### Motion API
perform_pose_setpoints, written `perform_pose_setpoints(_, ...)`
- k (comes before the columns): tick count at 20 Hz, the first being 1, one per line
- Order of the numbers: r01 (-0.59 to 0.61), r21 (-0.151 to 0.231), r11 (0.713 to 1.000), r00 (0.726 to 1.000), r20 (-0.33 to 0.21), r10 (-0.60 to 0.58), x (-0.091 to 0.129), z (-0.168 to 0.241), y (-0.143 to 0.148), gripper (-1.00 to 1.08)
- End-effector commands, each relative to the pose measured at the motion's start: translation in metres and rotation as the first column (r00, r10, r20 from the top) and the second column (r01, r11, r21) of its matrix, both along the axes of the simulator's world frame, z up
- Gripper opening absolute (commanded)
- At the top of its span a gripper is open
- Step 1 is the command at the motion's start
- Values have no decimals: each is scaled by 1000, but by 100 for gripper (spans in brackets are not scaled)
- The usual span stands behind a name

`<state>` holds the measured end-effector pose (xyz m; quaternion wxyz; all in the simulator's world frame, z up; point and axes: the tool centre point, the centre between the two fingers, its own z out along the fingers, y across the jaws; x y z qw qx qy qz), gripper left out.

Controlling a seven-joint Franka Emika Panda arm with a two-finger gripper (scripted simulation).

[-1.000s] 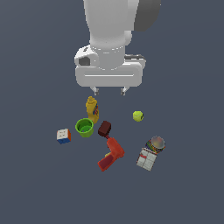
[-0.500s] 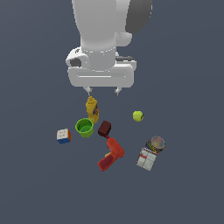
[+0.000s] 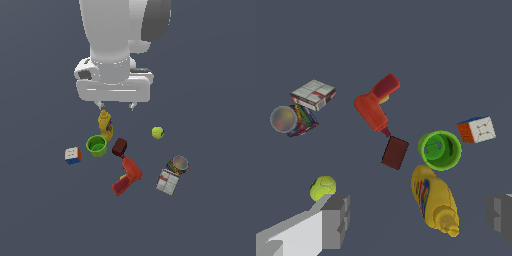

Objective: Pick up a designated object from a clutter of objects.

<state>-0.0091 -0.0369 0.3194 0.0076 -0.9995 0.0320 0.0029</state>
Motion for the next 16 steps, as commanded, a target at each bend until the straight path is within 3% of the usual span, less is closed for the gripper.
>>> perform_pose_setpoints(1, 12, 0, 1000, 1000, -1, -12, 1, -9, 0, 100)
perform_pose_setpoints(8, 72, 0, 997, 997, -1, -72, 7, -53, 0, 100)
perform_pose_setpoints(16, 183, -3, 983, 983, 0, -183, 5, -131, -1, 100)
